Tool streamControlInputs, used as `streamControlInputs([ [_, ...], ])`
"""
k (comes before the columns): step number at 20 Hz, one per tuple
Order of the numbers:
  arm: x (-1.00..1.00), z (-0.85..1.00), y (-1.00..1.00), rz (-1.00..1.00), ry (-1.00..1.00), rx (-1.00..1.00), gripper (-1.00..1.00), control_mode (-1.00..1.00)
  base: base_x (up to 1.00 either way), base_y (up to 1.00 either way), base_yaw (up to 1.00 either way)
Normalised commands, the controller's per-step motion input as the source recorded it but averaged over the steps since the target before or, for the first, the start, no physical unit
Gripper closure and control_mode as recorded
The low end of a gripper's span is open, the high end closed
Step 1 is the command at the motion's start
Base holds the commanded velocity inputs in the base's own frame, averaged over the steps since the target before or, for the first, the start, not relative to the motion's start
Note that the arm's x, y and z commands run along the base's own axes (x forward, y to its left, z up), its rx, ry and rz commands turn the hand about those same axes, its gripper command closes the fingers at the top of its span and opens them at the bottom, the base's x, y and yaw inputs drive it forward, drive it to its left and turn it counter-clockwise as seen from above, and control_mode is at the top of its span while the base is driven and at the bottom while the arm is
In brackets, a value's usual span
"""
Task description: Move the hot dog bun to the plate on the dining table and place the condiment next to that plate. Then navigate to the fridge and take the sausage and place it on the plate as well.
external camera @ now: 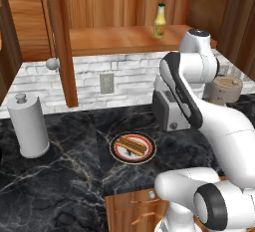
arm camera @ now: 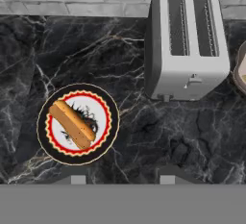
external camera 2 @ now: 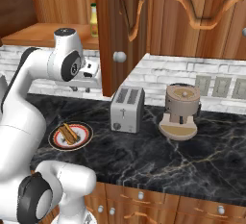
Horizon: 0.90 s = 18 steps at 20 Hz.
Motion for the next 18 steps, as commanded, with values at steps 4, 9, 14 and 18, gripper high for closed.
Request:
streamControlInputs([
  [4,-0.23,-0.19,0.07,0.02,0.02,-0.06,-1.0,-1.0,0.0,0.0,0.0],
  [9,-0.22,-0.7,0.34,0.31,0.03,-0.11,-1.0,-1.0,0.0,0.0,0.0],
  [14,-0.01,-0.78,0.56,0.41,0.01,-0.04,-1.0,-1.0,0.0,0.0,0.0],
  [18,0.05,-0.73,0.5,0.32,0.04,-0.01,-1.0,-1.0,0.0,0.0,0.0],
])
